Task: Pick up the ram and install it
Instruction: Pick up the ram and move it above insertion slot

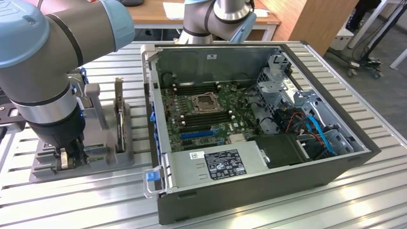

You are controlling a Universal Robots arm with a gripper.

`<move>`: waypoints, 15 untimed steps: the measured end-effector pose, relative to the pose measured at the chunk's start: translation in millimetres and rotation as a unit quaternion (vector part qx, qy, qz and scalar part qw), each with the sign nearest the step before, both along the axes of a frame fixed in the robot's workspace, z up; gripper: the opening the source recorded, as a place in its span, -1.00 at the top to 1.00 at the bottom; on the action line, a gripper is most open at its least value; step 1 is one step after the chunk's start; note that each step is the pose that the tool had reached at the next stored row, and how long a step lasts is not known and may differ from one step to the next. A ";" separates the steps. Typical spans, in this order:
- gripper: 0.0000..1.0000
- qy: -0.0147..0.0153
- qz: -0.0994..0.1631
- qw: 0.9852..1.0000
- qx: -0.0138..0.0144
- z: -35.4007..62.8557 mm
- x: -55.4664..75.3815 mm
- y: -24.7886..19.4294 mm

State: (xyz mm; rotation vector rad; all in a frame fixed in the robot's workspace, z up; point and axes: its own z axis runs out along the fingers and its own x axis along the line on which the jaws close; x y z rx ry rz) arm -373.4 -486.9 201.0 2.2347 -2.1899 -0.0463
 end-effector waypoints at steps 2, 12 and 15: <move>0.62 0.000 0.000 1.000 0.000 0.0 0.0 0.0; 0.62 0.000 0.000 1.000 0.000 0.0 0.7 0.0; 0.62 0.000 0.000 1.000 0.000 0.0 0.7 0.0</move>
